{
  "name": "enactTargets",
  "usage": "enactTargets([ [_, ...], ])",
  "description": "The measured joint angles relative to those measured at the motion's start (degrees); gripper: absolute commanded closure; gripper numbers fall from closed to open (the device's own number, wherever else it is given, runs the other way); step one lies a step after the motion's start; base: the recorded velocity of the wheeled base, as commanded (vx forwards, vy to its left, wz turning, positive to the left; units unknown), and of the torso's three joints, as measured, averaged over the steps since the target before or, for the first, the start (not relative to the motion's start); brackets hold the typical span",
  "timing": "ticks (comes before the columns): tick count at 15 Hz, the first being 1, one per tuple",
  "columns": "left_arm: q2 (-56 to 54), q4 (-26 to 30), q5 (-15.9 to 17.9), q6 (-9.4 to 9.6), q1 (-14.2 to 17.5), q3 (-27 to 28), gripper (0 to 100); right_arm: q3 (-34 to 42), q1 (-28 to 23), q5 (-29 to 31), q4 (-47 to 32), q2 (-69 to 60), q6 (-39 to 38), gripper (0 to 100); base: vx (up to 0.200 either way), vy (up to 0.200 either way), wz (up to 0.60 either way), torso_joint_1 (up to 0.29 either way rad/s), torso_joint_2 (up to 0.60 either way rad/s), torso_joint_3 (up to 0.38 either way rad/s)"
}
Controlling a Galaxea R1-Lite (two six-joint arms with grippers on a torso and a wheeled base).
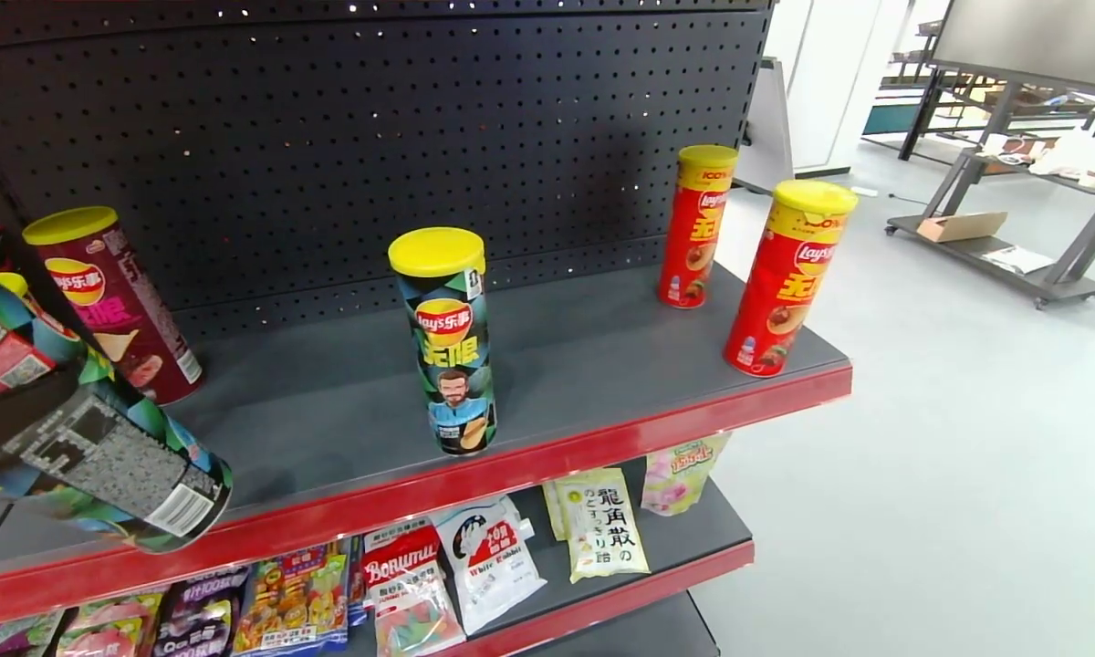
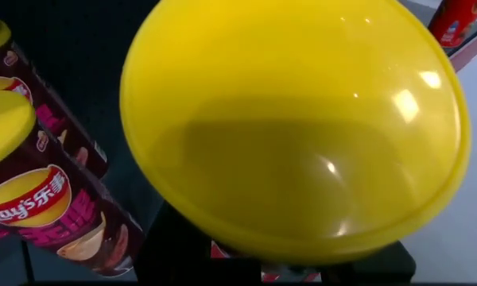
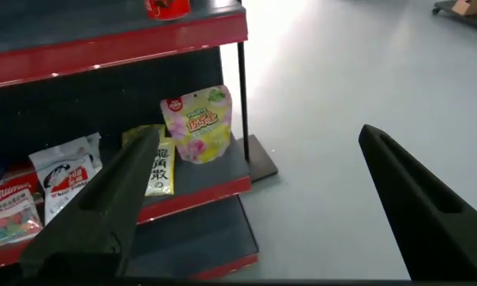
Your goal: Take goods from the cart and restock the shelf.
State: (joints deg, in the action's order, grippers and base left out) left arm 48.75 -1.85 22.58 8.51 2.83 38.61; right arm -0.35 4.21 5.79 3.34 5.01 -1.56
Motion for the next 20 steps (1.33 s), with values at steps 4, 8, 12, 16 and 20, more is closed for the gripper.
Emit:
enactTargets([
  [4, 3.6, -0.4, -0.3, -0.06, -2.9, 0.1, 100, 0.3, 0.0, -4.9, -3.9, 0.0, 1.3, 0, 0.0, 0.0, 0.0, 0.0, 0.0, 0.0],
  [8, 5.0, -0.5, -0.3, -0.06, -3.5, 0.1, 100, 0.3, 0.0, -5.3, -3.6, 0.0, 1.5, 0, 0.0, 0.0, 0.0, 0.0, 0.0, 0.0],
  [12, 6.2, -1.7, -0.3, -0.02, -3.6, 0.1, 100, 0.3, 0.0, -5.3, -3.6, 0.1, 1.4, 0, 0.0, 0.0, 0.0, 0.0, 0.0, 0.0],
  [16, 9.6, -6.2, -0.3, 0.0, -7.3, 0.2, 100, 0.3, 0.0, -5.3, -3.6, 0.1, 1.4, 0, 0.0, 0.0, 0.0, 0.0, 0.0, 0.0],
  [20, 15.8, -15.5, -0.9, 0.2, -8.6, 0.2, 100, 0.3, 0.0, -5.3, -3.6, 0.2, 1.4, 0, 0.0, 0.0, 0.0, 0.0, 0.0, 0.0],
])
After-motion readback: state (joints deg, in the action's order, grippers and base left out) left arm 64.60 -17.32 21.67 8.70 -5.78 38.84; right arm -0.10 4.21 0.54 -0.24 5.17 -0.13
